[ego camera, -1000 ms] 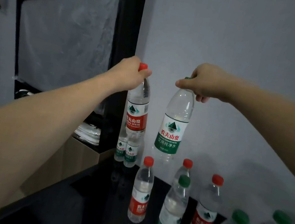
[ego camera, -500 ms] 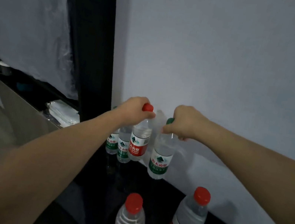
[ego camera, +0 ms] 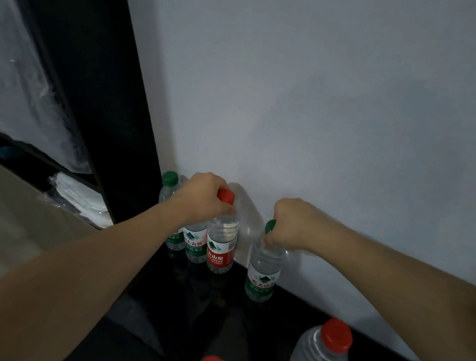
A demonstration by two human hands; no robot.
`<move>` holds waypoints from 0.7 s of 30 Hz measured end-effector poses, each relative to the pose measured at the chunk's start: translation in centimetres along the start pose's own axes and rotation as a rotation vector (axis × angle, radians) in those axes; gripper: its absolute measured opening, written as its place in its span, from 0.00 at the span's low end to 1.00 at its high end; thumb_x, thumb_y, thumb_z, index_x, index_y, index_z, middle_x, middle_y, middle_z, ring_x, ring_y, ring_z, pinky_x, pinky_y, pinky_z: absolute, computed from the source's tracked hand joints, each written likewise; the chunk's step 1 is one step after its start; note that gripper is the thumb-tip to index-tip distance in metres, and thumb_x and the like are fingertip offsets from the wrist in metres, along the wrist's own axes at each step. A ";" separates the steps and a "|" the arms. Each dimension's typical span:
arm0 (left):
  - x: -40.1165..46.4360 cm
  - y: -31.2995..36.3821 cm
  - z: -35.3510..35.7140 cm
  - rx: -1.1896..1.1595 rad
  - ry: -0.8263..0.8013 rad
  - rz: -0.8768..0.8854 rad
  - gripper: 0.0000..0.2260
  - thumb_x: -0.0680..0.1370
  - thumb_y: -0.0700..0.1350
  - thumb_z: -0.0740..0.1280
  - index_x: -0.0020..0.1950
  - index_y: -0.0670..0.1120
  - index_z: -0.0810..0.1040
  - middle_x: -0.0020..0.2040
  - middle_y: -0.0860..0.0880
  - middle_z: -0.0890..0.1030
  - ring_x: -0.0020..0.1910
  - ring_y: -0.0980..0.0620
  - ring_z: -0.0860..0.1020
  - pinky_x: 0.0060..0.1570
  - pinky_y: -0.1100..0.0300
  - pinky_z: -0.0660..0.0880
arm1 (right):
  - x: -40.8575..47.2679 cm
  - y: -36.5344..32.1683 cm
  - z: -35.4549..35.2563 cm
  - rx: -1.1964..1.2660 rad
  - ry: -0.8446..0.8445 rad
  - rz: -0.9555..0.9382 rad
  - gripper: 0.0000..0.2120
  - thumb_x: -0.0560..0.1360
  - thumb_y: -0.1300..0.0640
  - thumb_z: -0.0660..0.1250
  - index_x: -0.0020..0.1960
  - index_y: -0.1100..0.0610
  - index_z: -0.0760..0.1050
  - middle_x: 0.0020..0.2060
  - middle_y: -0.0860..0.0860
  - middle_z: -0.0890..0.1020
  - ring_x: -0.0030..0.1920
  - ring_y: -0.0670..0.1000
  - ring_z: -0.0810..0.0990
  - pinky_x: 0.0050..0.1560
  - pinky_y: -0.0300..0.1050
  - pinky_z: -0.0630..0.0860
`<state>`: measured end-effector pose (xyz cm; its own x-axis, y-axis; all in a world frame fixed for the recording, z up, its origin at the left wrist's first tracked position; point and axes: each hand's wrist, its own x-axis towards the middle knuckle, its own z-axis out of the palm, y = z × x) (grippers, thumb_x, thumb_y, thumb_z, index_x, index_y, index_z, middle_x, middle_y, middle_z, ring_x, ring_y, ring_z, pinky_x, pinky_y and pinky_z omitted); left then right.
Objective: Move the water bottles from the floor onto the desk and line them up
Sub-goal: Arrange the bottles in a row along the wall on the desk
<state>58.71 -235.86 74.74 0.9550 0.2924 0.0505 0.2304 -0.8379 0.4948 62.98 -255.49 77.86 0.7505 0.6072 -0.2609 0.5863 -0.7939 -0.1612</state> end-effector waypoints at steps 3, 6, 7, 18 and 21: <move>0.0 -0.6 0.8 -0.005 0.002 -0.003 0.11 0.70 0.48 0.78 0.50 0.48 0.83 0.43 0.50 0.82 0.39 0.54 0.78 0.32 0.67 0.69 | 0.5 0.1 0.2 0.000 0.021 -0.017 0.17 0.71 0.51 0.73 0.31 0.58 0.70 0.27 0.52 0.76 0.30 0.51 0.75 0.27 0.39 0.67; 0.0 -1.2 1.2 -0.029 0.018 -0.016 0.10 0.70 0.48 0.77 0.47 0.48 0.82 0.40 0.50 0.81 0.38 0.53 0.79 0.31 0.65 0.70 | 0.9 -0.1 0.5 -0.008 0.067 -0.029 0.19 0.71 0.50 0.73 0.31 0.58 0.68 0.28 0.52 0.73 0.30 0.50 0.72 0.26 0.40 0.65; -0.1 -1.4 1.3 -0.039 0.025 -0.021 0.09 0.69 0.48 0.77 0.46 0.47 0.82 0.39 0.50 0.81 0.37 0.54 0.79 0.31 0.64 0.71 | 0.9 -0.2 0.6 -0.016 0.079 -0.028 0.19 0.72 0.50 0.73 0.31 0.58 0.67 0.28 0.52 0.72 0.30 0.50 0.71 0.26 0.41 0.63; -0.6 -1.7 1.1 -0.040 0.027 -0.018 0.09 0.71 0.47 0.75 0.50 0.47 0.81 0.43 0.48 0.81 0.42 0.49 0.79 0.37 0.59 0.75 | 1.7 -2.4 0.8 -0.038 0.147 -0.048 0.19 0.72 0.48 0.71 0.34 0.56 0.66 0.32 0.51 0.71 0.31 0.49 0.70 0.26 0.42 0.60; -1.0 -2.0 1.1 -0.046 0.036 -0.009 0.10 0.72 0.47 0.75 0.51 0.45 0.82 0.43 0.47 0.81 0.43 0.49 0.80 0.41 0.57 0.78 | 1.9 -2.6 1.0 -0.014 0.150 -0.054 0.17 0.72 0.47 0.71 0.36 0.56 0.68 0.35 0.52 0.73 0.34 0.50 0.73 0.27 0.42 0.62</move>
<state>57.55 -234.98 72.70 0.9454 0.3167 0.0770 0.2289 -0.8135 0.5346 62.57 -252.27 76.86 0.7541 0.6480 -0.1071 0.6306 -0.7599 -0.1578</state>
